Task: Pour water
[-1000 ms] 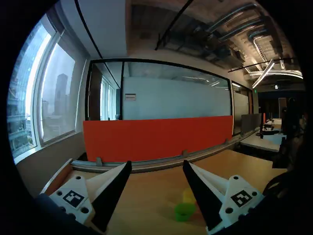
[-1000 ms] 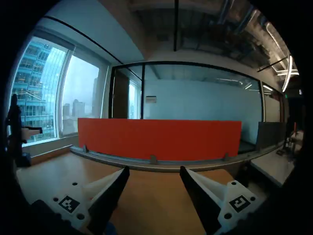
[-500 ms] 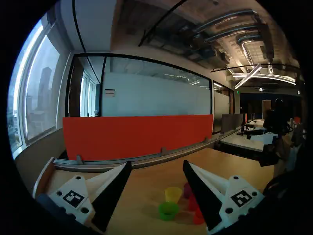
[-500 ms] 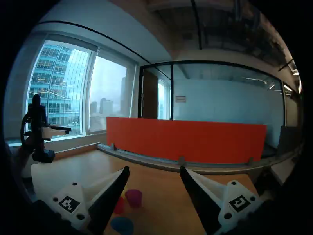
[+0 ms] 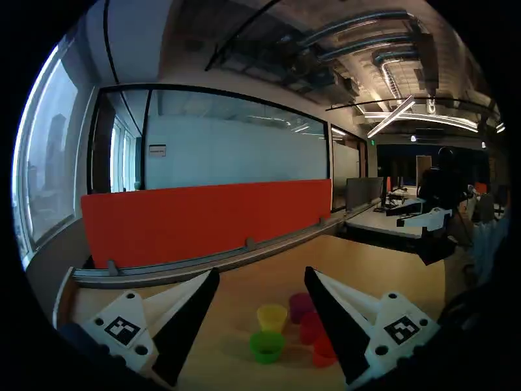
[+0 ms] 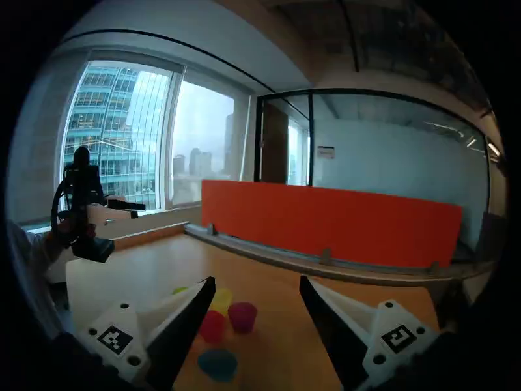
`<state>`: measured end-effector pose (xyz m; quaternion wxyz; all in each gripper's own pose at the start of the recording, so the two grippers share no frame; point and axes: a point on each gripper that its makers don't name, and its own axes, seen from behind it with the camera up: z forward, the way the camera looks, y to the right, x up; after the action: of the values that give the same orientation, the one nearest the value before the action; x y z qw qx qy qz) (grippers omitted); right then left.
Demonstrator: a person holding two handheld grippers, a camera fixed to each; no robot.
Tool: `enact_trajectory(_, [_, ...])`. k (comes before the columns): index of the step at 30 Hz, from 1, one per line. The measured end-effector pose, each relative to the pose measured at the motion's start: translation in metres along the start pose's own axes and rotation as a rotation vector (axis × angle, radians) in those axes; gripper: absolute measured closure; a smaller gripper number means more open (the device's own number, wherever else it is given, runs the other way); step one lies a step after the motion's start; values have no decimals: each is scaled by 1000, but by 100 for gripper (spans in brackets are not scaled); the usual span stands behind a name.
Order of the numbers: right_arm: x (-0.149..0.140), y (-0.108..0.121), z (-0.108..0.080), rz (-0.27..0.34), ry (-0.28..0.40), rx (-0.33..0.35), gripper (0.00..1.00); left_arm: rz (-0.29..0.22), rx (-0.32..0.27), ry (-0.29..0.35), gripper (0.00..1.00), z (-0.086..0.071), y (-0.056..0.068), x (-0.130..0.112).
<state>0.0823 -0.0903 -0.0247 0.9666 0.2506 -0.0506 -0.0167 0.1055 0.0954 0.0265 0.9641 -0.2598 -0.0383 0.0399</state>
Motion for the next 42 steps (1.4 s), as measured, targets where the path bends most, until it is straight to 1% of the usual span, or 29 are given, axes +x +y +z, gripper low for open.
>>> enact_trajectory(9, [-35,-13,-1,-32,-88,60,0,-18,-52,-52,3,9,4,-24])
enact_trajectory(17, [-70,-21,-2,-63,-162,97,0,-12,-73,-107,3,19,1,-51])
enact_trajectory(24, [-96,-27,3,-58,-217,126,0,-6,-95,-162,3,27,1,-77])
enact_trajectory(35, [-133,-35,15,-38,-282,162,0,3,-114,-248,3,38,3,-121])
enact_trajectory(42, [-155,-39,20,-49,-314,180,0,18,-129,-302,2,44,6,-150])
